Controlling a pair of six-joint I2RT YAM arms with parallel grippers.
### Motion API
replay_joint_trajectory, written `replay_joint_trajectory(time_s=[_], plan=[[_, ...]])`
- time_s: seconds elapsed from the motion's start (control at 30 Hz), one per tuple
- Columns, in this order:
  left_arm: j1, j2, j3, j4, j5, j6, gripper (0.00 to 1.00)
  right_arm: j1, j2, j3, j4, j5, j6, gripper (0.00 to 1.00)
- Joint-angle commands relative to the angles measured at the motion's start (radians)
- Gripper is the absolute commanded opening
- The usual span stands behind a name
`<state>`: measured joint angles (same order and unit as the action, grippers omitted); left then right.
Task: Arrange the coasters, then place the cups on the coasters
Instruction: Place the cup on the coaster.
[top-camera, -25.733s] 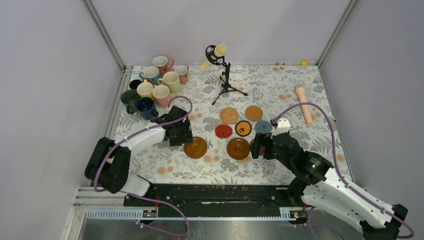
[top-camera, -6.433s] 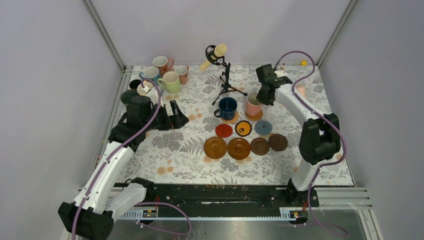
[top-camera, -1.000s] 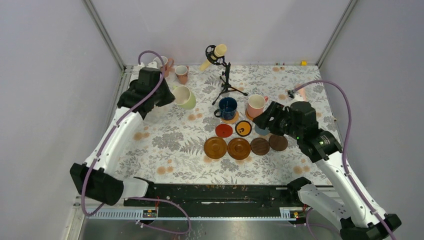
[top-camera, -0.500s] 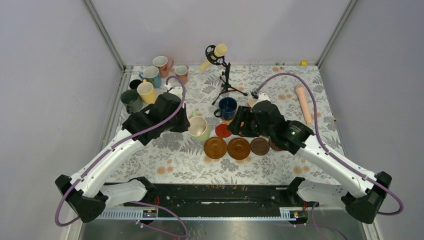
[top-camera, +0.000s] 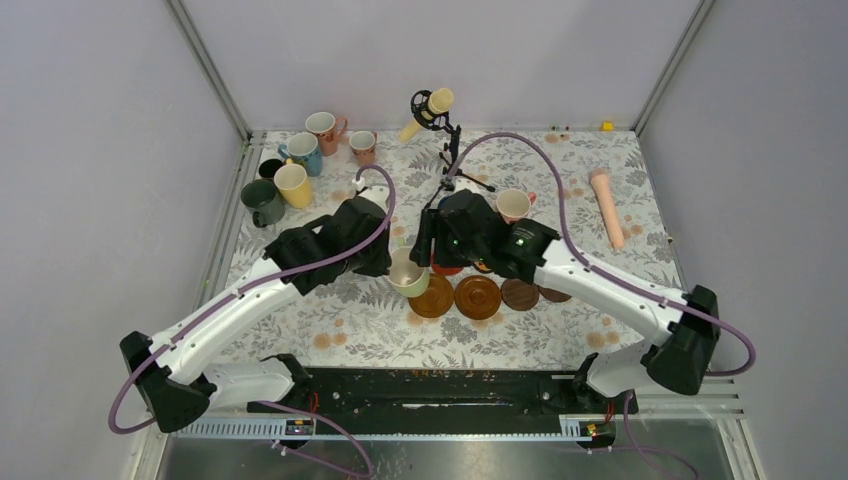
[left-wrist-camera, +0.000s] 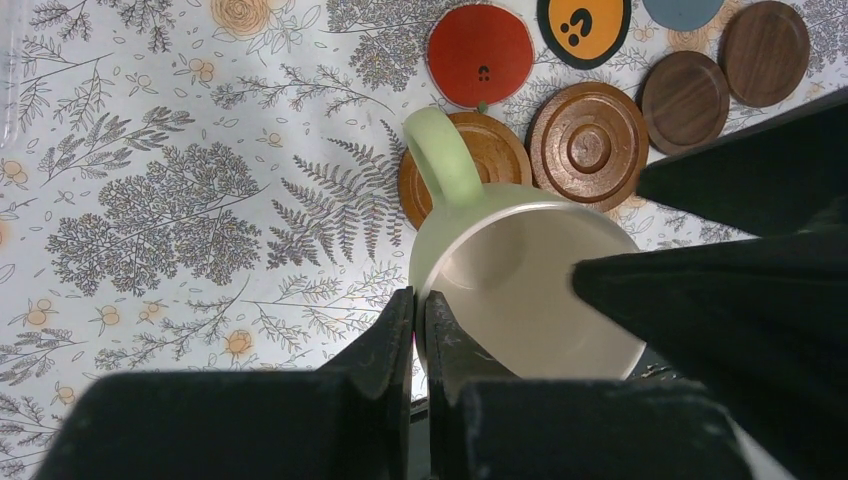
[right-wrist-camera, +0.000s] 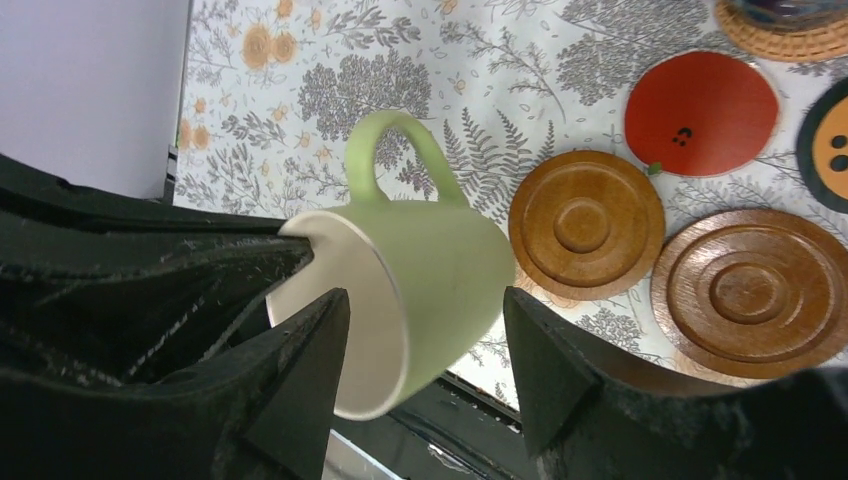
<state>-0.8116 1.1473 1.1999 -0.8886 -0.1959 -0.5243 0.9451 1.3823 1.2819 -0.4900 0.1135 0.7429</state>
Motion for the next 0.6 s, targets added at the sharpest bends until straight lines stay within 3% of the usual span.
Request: replay_joint_trajectory(time_s=[0.0,0.1,0.17,0.27,0.33,0.4,0.5,0.57], plan=[[-0.016,-0.015,0.013,0.094,-0.029,-0.027,0.00,0.037,0.075,0.089,-0.037,0.025,0.009,0.64],[-0.019,-0.026,-0.002,0.107,-0.025,-0.028,0.00,0.041,0.108,0.093,-0.049,0.034,0.020,0.59],[-0.019,-0.039,-0.010,0.118,-0.013,-0.033,0.00,0.041,0.120,0.090,-0.049,0.038,0.023,0.50],[-0.019,-0.059,-0.020,0.136,-0.001,-0.037,0.00,0.042,0.118,0.080,-0.048,0.058,0.033,0.25],[-0.019,-0.075,-0.026,0.151,-0.003,-0.041,0.02,0.042,0.099,0.069,-0.050,0.090,0.048,0.01],[-0.019,-0.092,-0.030,0.167,0.002,-0.041,0.16,0.041,0.063,0.051,-0.061,0.152,0.067,0.00],[-0.018,-0.124,-0.031,0.191,0.003,-0.040,0.49,0.041,-0.003,0.023,-0.108,0.258,0.104,0.00],[-0.019,-0.142,-0.024,0.199,-0.007,-0.029,0.61,0.040,-0.076,-0.008,-0.145,0.338,0.139,0.00]])
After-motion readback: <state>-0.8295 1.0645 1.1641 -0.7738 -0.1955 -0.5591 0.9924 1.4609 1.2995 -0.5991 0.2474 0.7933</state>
